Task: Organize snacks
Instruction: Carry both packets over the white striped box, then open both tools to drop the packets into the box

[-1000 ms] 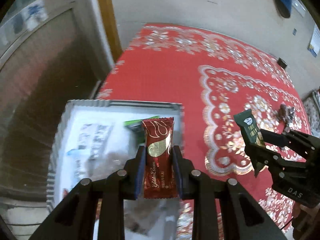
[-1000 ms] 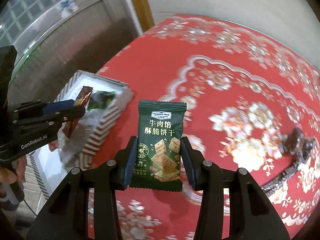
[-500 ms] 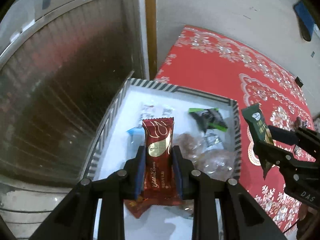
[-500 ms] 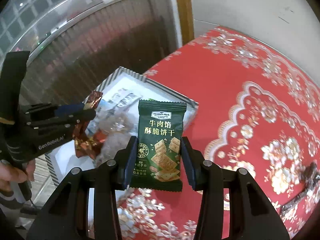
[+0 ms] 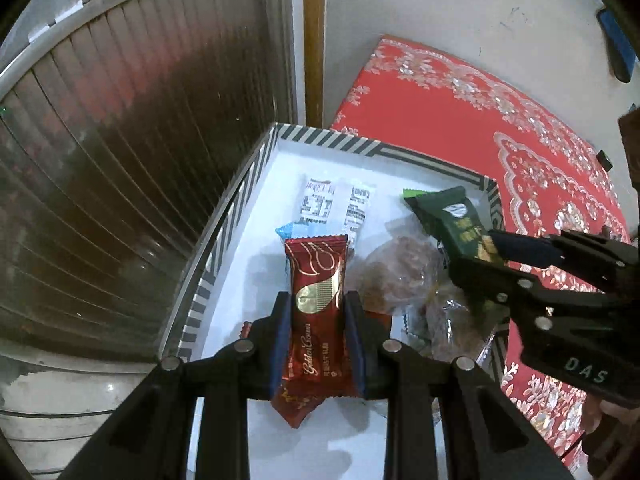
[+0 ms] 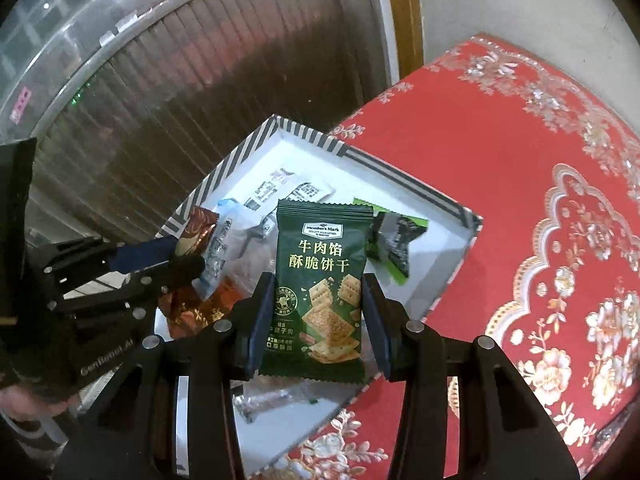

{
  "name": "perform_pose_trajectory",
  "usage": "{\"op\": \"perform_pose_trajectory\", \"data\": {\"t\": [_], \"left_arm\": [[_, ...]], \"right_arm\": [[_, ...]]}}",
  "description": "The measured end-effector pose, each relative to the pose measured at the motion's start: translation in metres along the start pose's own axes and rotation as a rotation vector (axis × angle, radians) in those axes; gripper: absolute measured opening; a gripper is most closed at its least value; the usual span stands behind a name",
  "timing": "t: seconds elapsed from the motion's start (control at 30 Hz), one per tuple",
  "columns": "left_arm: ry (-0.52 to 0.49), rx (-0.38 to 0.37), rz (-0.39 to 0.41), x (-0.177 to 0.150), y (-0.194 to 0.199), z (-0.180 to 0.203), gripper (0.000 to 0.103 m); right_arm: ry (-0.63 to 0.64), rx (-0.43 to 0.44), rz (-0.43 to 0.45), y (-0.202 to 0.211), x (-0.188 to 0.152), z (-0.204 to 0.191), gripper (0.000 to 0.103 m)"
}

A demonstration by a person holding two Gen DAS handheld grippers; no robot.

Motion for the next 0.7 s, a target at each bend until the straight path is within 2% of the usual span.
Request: {"op": "perform_pose_trajectory", "data": {"t": [0.3,0.5,0.57,0.7], "left_arm": [[-0.007,0.004,-0.021,-0.003,-0.013,0.004,0.029],[0.008,0.004,-0.028,-0.002,-0.016,0.002,0.034],[0.017,0.005,-0.032,-0.001,-0.016,0.000,0.048],[0.025,0.017,-0.011,0.002,-0.010,-0.002,0.063]], "right_arm": [[-0.040,0.029,-0.012,-0.013,-0.001,0.000,0.043],[-0.080,0.052,-0.007,-0.010,0.000,0.003,0.050],[-0.079,0.059,0.000,-0.008,0.000,0.001,0.050],[-0.058,0.057,0.027,0.001,0.002,-0.004,0.050]]}}
Point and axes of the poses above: each gripper's, at about its wrist camera, not at the fingertips, and y roughly against the way its jaws point, z to its right, x to its top, the point moved 9 cm from there along -y, roughly the way its jaws point, and after that the axes turned 2 degrees about y, right-handed, at the moved point
